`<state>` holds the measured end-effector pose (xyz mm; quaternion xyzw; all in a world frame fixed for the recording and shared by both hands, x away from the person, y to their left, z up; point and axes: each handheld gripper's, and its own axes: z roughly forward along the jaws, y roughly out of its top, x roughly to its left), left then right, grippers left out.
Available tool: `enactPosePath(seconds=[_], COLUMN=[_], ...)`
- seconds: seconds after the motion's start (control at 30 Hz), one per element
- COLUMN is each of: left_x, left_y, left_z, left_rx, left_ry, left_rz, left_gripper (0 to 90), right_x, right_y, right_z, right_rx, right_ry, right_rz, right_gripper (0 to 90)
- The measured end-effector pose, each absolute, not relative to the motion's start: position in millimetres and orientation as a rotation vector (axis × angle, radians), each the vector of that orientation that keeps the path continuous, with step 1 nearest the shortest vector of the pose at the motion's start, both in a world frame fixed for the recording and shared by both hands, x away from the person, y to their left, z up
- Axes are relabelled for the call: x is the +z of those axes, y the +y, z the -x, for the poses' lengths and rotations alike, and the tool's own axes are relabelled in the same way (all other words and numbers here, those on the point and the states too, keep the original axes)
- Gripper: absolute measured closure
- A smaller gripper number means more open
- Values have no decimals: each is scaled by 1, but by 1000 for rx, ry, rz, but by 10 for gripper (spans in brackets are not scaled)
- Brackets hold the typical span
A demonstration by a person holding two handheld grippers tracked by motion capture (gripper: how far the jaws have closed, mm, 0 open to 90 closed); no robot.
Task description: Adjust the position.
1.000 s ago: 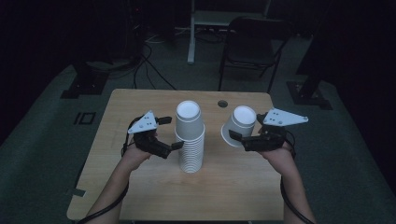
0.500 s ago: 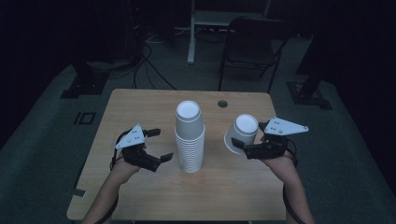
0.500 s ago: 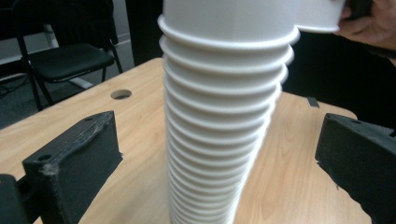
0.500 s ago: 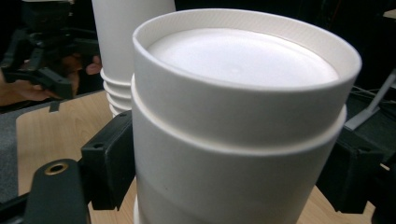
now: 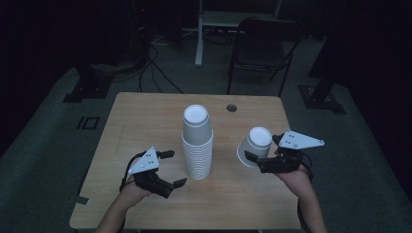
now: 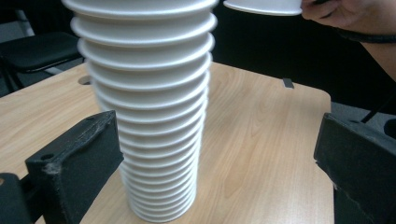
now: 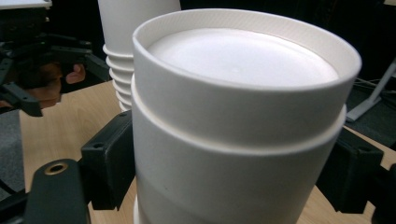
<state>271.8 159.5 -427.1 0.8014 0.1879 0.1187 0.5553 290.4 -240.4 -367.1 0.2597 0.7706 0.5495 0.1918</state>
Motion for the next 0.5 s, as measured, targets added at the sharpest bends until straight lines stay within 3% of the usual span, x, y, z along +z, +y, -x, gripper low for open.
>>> enactPosePath(seconds=[0.5], left_x=[-430], left_y=[112], left_z=[-260], left_rx=[170], left_ry=[334], left_rz=[-1906], left_gripper=[11], right_x=[-369], right_y=[-240], right_z=[-283], right_rx=[1564], right_ry=[2172], right_rz=[-717], right_gripper=[179])
